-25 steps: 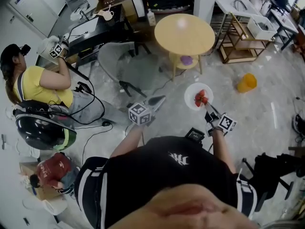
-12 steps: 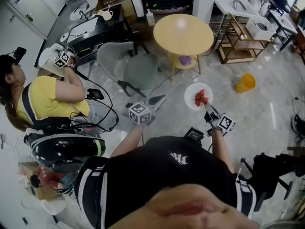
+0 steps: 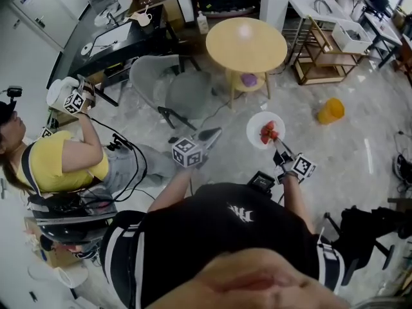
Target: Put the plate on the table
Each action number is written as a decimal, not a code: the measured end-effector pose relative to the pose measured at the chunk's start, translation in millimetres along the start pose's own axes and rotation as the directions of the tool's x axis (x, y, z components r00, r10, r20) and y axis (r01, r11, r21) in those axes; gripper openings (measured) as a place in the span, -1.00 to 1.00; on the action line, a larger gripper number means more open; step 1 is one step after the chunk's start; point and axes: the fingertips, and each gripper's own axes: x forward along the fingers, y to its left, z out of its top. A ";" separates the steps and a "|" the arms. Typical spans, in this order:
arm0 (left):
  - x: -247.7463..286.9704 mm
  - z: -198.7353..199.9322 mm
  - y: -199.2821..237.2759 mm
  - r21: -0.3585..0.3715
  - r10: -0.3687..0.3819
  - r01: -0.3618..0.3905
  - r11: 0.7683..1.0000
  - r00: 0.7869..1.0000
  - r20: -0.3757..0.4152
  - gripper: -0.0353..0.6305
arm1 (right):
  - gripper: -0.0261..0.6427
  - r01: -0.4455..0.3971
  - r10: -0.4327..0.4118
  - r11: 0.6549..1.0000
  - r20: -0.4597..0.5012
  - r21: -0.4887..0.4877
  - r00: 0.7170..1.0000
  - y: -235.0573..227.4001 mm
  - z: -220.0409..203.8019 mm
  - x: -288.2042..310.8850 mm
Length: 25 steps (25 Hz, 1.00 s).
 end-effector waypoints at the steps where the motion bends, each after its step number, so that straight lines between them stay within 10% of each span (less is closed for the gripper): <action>1: 3.0 -0.6 -2.3 -0.001 0.002 -0.002 1.000 1.000 0.000 -0.89 | -0.90 -0.004 0.004 1.000 0.000 0.010 1.000 -1.1 1.2 -3.2; 12: 44.2 -9.2 -32.8 -0.010 0.035 -0.035 0.999 0.999 0.005 -0.89 | -0.90 0.111 -0.113 0.993 -0.056 -0.032 0.992 -46.8 30.9 -55.2; 25: 75.9 -4.4 22.6 -0.062 0.063 -0.062 0.996 0.998 0.007 -0.89 | -0.90 0.012 -0.009 0.999 -0.067 0.048 0.998 -67.3 58.8 5.3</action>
